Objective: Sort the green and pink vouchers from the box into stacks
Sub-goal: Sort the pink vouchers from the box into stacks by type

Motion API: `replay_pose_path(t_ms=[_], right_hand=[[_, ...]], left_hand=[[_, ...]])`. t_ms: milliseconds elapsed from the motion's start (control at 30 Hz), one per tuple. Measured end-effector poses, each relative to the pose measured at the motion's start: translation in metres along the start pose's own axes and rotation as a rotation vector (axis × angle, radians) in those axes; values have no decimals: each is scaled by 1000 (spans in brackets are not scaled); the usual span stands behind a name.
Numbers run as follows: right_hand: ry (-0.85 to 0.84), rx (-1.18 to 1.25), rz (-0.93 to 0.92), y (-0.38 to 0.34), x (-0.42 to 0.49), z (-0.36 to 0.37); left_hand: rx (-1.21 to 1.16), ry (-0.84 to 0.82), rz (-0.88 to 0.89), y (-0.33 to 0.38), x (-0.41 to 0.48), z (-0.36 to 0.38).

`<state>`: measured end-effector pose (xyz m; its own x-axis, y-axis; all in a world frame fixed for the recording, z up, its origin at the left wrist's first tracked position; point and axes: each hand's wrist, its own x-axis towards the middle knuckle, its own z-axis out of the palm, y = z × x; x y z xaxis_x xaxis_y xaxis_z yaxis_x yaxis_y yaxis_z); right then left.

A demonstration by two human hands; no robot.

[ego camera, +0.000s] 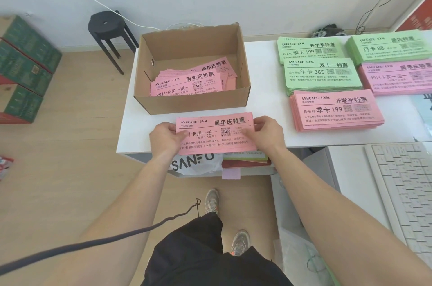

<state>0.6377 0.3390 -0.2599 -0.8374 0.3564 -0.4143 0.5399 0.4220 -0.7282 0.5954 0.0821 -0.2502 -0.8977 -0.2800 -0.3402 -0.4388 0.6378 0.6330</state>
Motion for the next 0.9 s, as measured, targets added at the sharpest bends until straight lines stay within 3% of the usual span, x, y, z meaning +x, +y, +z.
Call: replay_pose_path(t_ms=[233, 467, 600, 733, 900], right_hand=[[92, -168, -88, -2, -8, -3], [-128, 30, -204, -11, -19, -19], [-205, 166, -220, -5, -23, -47], [81, 384, -59, 13, -19, -92], [390, 538, 118, 37, -4, -143]], left_hand=[[5, 81, 178, -8, 2, -28], [-311, -180, 286, 8, -22, -41], [-437, -315, 208, 18, -32, -28], [-57, -11, 207, 10, -23, -6], [267, -19, 42, 2, -16, 13]])
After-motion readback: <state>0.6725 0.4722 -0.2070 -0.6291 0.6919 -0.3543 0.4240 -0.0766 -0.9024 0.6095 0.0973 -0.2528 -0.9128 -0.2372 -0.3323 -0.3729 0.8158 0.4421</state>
